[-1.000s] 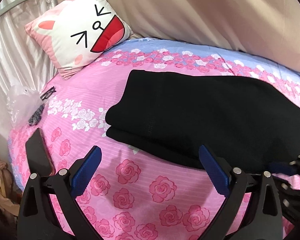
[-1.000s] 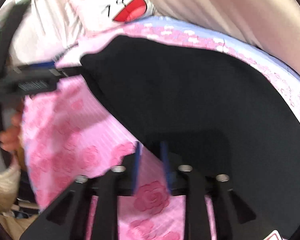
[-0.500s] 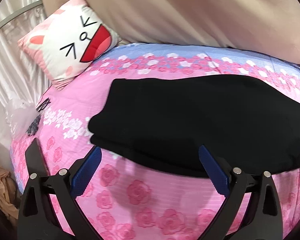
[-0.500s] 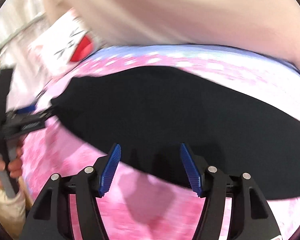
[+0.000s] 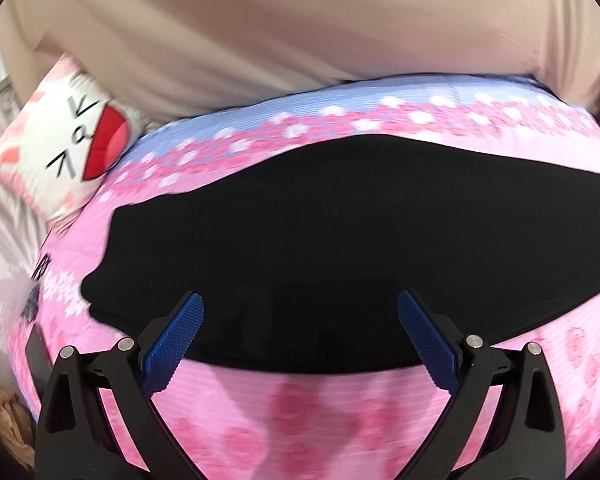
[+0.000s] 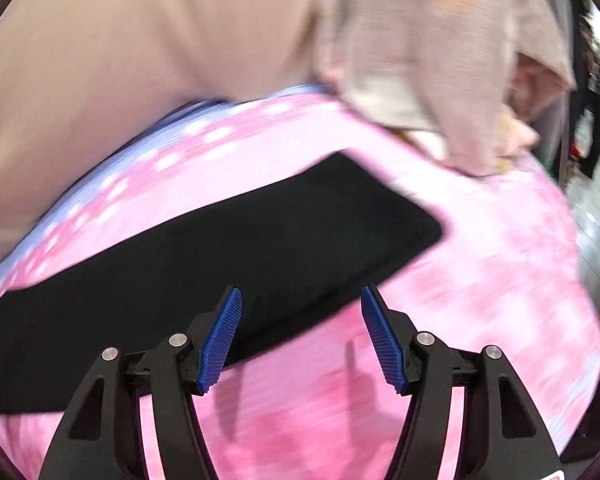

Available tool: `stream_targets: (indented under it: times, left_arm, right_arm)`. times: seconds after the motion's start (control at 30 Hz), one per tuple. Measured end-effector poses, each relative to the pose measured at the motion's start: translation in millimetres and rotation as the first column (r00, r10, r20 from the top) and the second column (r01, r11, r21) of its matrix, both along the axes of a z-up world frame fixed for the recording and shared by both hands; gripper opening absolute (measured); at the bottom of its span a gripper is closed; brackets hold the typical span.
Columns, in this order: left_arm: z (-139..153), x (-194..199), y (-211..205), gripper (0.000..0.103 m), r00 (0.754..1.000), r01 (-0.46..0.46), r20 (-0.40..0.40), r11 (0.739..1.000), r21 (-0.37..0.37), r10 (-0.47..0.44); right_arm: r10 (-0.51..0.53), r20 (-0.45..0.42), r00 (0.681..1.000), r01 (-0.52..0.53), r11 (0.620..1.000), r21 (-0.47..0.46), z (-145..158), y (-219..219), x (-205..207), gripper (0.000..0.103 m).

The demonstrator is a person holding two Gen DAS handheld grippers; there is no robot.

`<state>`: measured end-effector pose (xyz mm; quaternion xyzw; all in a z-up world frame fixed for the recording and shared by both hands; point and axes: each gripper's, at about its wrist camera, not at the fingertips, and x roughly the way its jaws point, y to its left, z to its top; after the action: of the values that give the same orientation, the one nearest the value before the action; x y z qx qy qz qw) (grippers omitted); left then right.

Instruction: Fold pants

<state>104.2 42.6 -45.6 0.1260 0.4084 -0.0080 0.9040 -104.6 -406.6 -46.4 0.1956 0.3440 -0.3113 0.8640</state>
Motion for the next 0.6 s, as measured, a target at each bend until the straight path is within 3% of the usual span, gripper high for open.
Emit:
stream_targets:
  times: [0.13,0.3,0.33,0.4,0.47,0.6]
  left_arm:
    - [-3.1,1.4,-37.5,0.096,0.999,0.041,-0.013,0.999,0.017,-0.041]
    - [-1.9,6.7,-74.5,0.096,0.997,0.067,-0.03,0.997,0.037,-0.066]
    - [-1.2,7.5,-79.7,0.096,0.997,0.07,-0.029,0.997,0.041,-0.069]
    - [0.5,8.4,-91.6,0.096,0.997,0.081,-0.025,0.995,0.052,-0.079]
    - [1.0,8.2,-104.6,0.096,0.995,0.093,-0.023,0.994,0.06,-0.092]
    - [-0.7,9.1,-126.1,0.096,0.993,0.114,-0.027,0.99,0.086,-0.112]
  right_arm:
    - [-0.034,-0.019,0.999,0.034,0.999,0.009,-12.6,-58.9,1.7,0.061]
    - [0.016,-0.069,0.997,-0.015,1.0,0.013,-26.6,-81.5,11.1,0.06]
    - [0.035,-0.065,0.997,-0.036,0.999,-0.009,-26.9,-82.9,14.2,0.056]
    - [0.071,-0.073,0.995,-0.074,0.996,-0.043,-21.2,-76.4,16.0,0.015]
    - [0.112,-0.042,0.993,-0.113,0.993,-0.016,-14.2,-72.4,14.2,0.012]
    - [0.139,-0.012,0.99,-0.139,0.989,-0.051,4.8,-73.3,5.4,0.011]
